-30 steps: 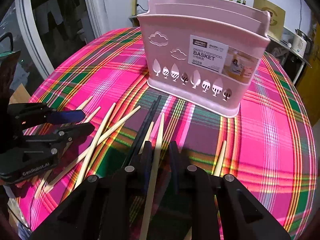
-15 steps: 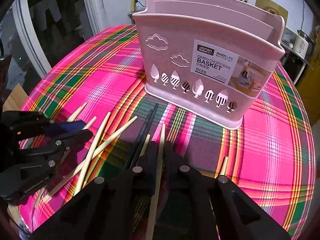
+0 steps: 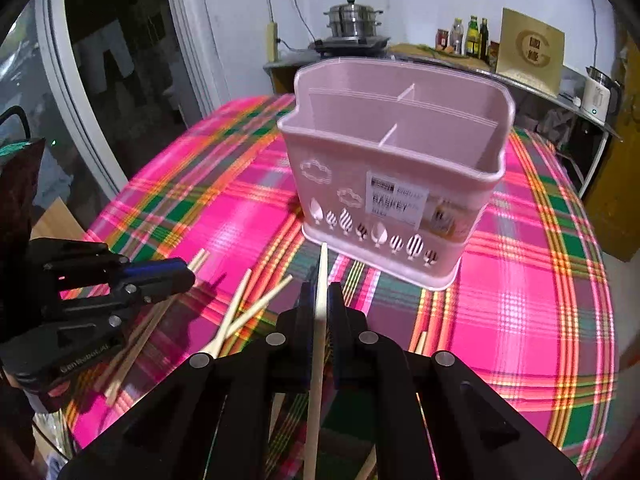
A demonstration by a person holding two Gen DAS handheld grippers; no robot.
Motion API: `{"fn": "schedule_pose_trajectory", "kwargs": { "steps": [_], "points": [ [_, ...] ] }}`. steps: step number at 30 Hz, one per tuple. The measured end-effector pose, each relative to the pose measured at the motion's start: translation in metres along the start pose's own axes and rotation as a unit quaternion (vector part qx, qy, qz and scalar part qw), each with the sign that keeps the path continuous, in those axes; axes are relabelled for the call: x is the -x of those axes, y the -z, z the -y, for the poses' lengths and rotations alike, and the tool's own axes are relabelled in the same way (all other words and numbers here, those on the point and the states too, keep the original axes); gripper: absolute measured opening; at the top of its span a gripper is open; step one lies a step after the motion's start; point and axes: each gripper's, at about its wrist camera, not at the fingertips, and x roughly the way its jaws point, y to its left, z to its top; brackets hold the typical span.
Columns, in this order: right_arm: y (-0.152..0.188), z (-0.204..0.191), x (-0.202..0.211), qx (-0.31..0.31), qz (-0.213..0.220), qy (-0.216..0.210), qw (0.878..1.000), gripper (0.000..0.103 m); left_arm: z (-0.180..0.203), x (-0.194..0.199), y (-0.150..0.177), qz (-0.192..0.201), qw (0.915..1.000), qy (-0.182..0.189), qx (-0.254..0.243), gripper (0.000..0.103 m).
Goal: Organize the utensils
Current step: 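Lift the right tool's chopstick upright over the pink basket while the left tool carries its chopstick there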
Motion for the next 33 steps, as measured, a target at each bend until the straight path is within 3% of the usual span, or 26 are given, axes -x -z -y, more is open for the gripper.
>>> {"fn": "schedule_pose_trajectory", "kwargs": {
  "steps": [14,33],
  "points": [
    [-0.012,-0.003,0.067,-0.008,0.076,-0.004,0.997,0.006,0.0,0.079,-0.024,0.08,0.9968,0.001,0.001,0.006],
    [-0.028,-0.008,0.117,0.002,0.132,0.001,0.991,0.006,0.008,0.116,-0.06,0.126,0.992,0.013,-0.001,0.006]
  ]
}}
